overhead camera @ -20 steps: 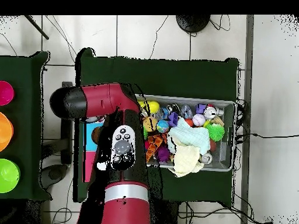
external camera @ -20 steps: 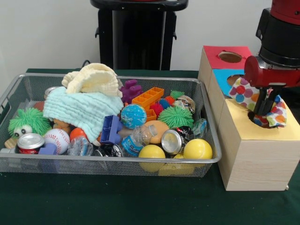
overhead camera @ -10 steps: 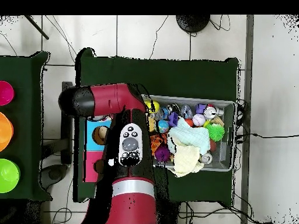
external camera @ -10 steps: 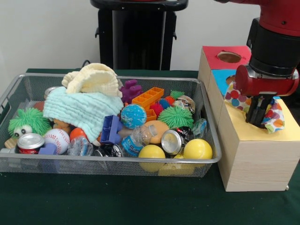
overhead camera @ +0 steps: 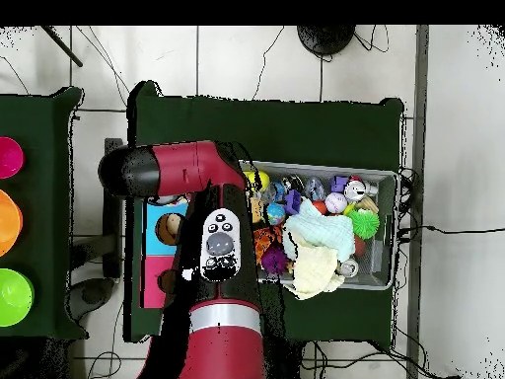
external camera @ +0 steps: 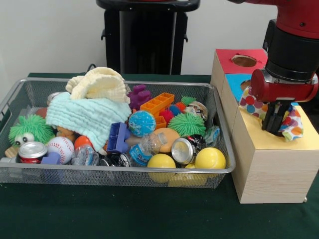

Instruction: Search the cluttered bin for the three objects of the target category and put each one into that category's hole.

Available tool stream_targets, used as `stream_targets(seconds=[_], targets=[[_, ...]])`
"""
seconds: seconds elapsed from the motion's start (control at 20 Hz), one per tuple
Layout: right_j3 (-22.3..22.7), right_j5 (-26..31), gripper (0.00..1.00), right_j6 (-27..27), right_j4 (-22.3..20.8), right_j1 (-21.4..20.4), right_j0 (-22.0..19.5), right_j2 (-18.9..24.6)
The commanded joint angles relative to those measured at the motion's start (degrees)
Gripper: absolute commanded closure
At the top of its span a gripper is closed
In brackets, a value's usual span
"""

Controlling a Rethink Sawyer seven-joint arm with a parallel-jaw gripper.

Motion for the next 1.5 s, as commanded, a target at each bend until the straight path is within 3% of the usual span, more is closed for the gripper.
stream_targets(seconds=[0.05,0.45,1.5], targets=[[5.29,-11.04,1.0,6.71,-2.97,8.59,-3.05,2.39],[4.79,-2.59,1.0,4.66,-1.8,4.01,-2.88,2.08],[6.2,-2.52,1.0,5.09,-1.54,2.66,-2.96,1.82]])
